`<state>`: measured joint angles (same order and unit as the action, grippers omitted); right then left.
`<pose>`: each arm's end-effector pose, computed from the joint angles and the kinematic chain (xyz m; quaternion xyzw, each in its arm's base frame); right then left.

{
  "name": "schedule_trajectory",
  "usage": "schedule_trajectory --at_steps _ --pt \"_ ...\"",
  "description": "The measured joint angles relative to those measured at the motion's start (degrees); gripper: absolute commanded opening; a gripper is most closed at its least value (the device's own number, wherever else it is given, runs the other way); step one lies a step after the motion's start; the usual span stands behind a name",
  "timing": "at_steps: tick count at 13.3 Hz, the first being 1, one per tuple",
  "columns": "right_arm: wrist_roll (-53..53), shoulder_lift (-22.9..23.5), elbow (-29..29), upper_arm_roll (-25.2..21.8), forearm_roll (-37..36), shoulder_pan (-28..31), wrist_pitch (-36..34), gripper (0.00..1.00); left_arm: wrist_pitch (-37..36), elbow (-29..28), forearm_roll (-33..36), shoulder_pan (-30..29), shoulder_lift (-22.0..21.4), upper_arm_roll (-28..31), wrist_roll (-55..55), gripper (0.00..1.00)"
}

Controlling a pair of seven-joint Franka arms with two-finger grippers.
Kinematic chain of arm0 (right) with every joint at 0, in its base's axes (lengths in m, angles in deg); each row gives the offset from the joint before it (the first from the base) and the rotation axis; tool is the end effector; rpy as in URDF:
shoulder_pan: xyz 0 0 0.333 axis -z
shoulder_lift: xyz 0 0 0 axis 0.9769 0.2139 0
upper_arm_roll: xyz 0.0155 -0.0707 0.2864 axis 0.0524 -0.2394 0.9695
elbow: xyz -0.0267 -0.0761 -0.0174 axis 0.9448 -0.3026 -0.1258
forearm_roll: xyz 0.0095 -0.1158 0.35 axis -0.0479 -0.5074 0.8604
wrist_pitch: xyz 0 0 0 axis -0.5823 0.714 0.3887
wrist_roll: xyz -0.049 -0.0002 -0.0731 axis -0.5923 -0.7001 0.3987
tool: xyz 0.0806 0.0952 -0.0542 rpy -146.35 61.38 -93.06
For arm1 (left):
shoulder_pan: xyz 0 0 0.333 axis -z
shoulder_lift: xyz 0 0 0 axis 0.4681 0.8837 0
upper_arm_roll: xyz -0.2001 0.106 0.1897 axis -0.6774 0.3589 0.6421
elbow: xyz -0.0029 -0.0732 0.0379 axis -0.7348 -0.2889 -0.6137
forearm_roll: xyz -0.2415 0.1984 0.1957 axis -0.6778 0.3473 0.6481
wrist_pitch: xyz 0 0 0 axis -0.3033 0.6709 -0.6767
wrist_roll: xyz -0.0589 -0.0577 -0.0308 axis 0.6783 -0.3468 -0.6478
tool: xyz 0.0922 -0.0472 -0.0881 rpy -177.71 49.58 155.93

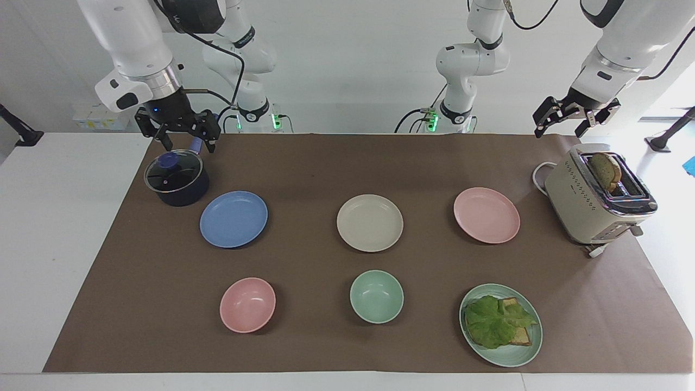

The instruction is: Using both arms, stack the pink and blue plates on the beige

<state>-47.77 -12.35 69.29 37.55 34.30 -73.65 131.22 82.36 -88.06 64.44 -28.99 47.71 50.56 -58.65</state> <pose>0.5348 0.0213 0.5787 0.9995 -0.0282 -0.0073 0.0083 0.5019 -0.0119 0.5940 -0.9988 0.0307 0.0362 0.0078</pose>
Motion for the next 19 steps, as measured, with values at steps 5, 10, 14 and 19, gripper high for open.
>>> schedule_trajectory --at_steps 5,10,14,19 --pt "0.0 0.0 0.0 0.0 0.0 0.0 0.0 1.0 0.0 -0.2 0.0 0.0 -0.1 0.0 0.1 1.0" --pt "0.0 0.0 0.0 0.0 0.0 0.0 0.0 1.0 15.5 -15.3 0.0 -1.5 0.0 1.1 0.1 1.0" --pt "0.0 0.0 0.0 0.0 0.0 0.0 0.0 1.0 27.7 -26.5 0.0 -4.3 2.5 1.4 0.1 1.0" --pt "0.0 0.0 0.0 0.0 0.0 0.0 0.0 1.0 39.4 -32.6 0.0 -4.3 11.3 1.2 -2.1 1.0"
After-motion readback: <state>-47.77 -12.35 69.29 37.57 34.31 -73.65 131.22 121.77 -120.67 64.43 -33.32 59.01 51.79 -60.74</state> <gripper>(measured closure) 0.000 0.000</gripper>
